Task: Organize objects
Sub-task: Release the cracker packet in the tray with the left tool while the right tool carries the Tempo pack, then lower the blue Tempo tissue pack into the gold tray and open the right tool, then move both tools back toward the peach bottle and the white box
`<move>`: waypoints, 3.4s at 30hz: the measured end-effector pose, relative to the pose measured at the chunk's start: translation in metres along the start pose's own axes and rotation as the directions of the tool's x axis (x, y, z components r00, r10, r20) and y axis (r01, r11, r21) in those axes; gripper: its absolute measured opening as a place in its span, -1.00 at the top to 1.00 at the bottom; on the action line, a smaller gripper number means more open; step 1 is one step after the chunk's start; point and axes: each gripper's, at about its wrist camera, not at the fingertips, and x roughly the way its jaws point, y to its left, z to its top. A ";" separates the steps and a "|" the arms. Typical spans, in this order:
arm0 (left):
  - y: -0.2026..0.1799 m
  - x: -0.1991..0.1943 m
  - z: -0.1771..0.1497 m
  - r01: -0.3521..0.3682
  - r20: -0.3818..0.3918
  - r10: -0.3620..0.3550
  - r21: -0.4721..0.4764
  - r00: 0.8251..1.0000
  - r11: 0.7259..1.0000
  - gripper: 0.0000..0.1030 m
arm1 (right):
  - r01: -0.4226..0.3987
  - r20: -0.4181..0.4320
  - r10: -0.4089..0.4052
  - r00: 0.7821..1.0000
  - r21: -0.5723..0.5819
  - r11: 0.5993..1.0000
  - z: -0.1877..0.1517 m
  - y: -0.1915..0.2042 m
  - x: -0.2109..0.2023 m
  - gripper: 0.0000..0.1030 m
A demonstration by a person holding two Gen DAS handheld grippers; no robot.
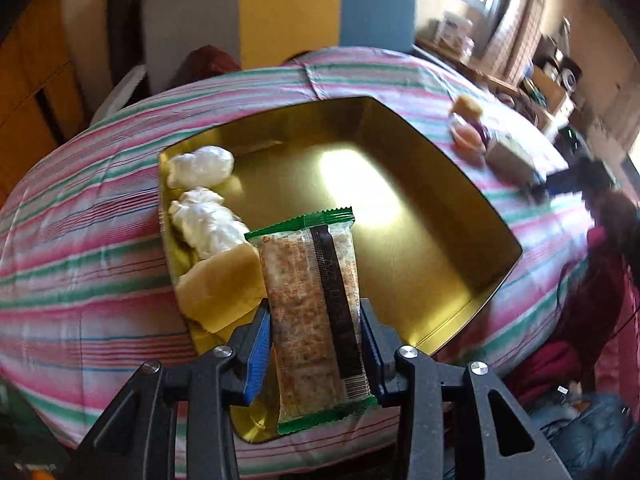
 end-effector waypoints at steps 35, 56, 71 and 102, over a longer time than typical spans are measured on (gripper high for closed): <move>0.012 -0.039 -0.005 0.150 0.201 -0.111 -0.191 0.973 0.970 0.19 | -0.107 0.175 0.126 0.976 -0.116 0.988 -0.078 0.042 -0.109 -0.02; 0.053 -0.058 -0.039 -0.023 0.240 0.143 -0.443 0.960 0.896 0.18 | -0.311 -0.059 0.365 0.929 -0.660 0.684 -0.144 0.384 -0.051 -0.03; 0.059 -0.055 -0.047 -0.005 0.242 0.132 -0.464 0.961 0.886 0.17 | -0.404 -0.199 0.384 0.902 -0.702 0.586 -0.171 0.430 -0.024 -0.30; -0.021 -0.059 -0.002 -0.125 0.242 0.182 -0.234 0.953 0.964 0.14 | -0.209 0.306 0.395 0.866 -0.498 0.842 -0.088 0.254 -0.100 -0.56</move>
